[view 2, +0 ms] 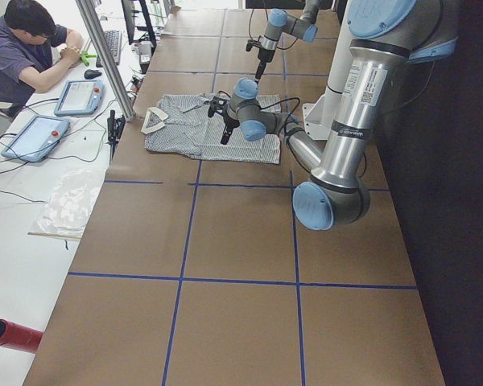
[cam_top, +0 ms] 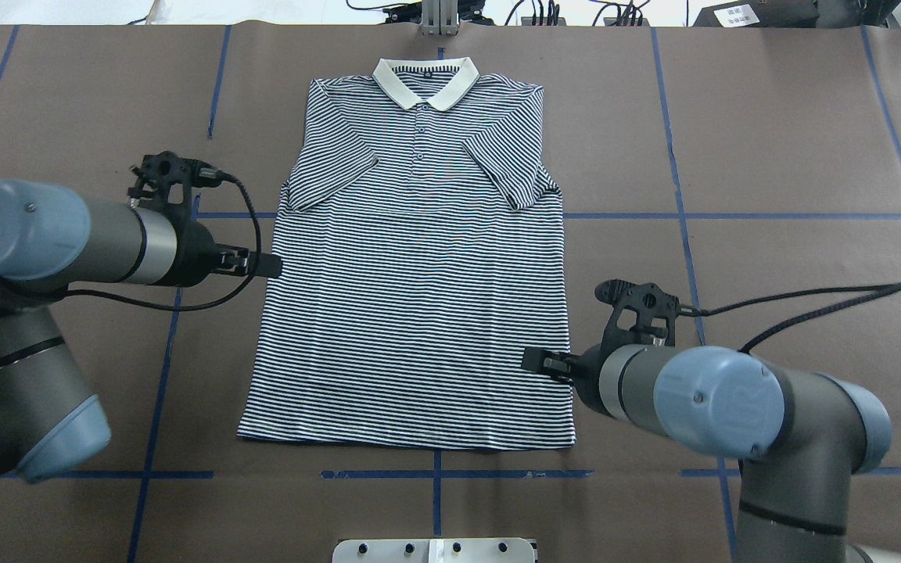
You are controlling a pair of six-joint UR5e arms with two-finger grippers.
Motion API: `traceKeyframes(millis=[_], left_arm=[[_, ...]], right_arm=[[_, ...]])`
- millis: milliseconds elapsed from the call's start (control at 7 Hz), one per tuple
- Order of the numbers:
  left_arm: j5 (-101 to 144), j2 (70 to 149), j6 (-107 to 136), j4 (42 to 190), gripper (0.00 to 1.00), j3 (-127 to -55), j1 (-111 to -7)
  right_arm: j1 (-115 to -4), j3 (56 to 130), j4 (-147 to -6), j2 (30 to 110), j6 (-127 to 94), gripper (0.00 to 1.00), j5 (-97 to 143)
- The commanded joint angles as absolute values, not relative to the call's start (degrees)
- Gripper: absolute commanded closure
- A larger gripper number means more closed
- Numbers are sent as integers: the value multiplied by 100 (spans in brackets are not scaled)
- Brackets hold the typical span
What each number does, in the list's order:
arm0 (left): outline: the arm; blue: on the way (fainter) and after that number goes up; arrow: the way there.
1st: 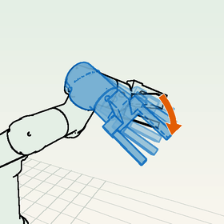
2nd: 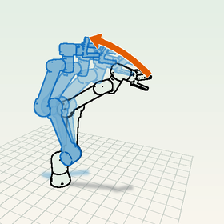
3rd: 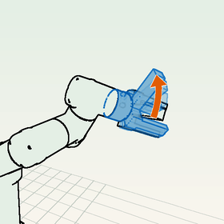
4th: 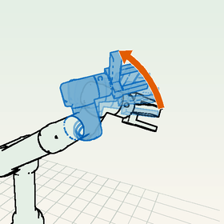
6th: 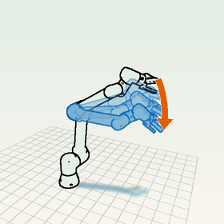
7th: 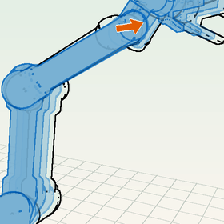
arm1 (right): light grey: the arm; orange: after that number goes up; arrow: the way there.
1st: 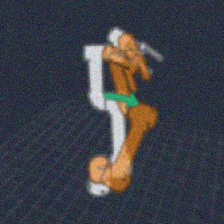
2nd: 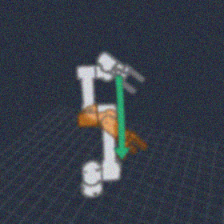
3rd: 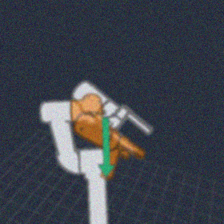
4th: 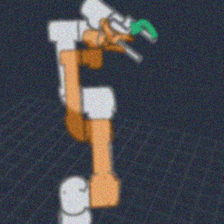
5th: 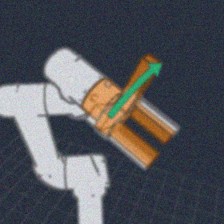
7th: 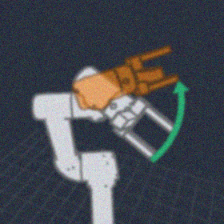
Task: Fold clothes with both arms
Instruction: 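Move both grippers down to the shirt hem corners nearest the robot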
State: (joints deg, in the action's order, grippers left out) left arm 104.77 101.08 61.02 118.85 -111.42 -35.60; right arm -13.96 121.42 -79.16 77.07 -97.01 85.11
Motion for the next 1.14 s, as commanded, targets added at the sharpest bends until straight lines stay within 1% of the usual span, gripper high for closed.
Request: traceKeyframes(millis=[0, 143, 286, 857, 1000], left_arm=[[10085, 9101, 7794, 12590, 23, -11584, -2782], [9429, 8879, 8622, 12777, 37, -11506, -2212], [9091, 8929, 9266, 12779, 40, -11444, -1806], [8965, 8999, 9352, 12718, 42, -11295, -1530], [8974, 9061, 9360, 12718, 46, -11268, -1529]], right_arm=[[-608, 12472, -8445, 7778, -10965, 28, 7806], [-598, 12463, -8446, 7770, -10969, 27, 7796], [-598, 12463, -8446, 7761, -10969, 25, 7787], [-606, 12463, -8446, 7796, -10969, 24, 7778], [-606, 12463, -8446, 7805, -10969, 24, 7787]])
